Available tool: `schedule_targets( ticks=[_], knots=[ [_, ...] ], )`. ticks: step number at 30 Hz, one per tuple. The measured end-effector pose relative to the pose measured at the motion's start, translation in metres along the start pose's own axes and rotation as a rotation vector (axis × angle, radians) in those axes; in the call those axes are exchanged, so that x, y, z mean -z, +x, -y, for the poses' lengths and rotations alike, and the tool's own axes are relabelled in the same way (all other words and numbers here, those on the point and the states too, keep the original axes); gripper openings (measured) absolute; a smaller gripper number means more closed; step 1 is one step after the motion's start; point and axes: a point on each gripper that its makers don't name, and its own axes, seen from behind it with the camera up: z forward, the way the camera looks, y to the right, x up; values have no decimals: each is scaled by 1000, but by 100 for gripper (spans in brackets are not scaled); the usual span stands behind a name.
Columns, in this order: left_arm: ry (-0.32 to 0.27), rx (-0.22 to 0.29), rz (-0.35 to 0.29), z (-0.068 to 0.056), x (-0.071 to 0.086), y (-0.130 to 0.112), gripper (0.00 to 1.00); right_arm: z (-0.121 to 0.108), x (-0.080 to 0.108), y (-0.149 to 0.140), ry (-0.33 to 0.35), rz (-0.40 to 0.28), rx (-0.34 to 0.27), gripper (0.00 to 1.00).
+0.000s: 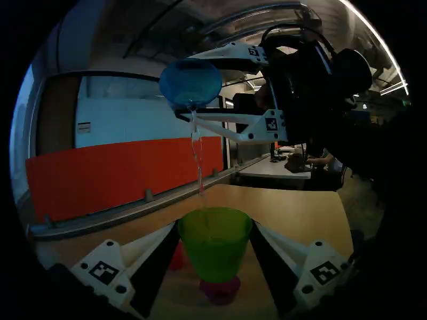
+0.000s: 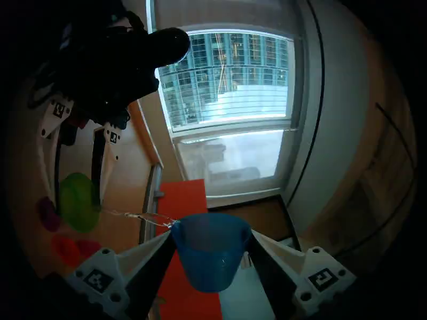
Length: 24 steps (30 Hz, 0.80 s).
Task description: Pour water
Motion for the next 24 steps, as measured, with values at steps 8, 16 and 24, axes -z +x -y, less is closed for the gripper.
schedule_targets(
  ticks=[8,16,24],
  knots=[
    [5,-1,-1,2,-1,0,89,-1,-2,-1,4,3,46,91],
    [5,-2,-4,2,-1,1,89,-2,-2,-1,0,8,82,91],
    [11,-3,-8,4,-1,3,89,-6,-1,1,-4,6,114,91]
  ],
)
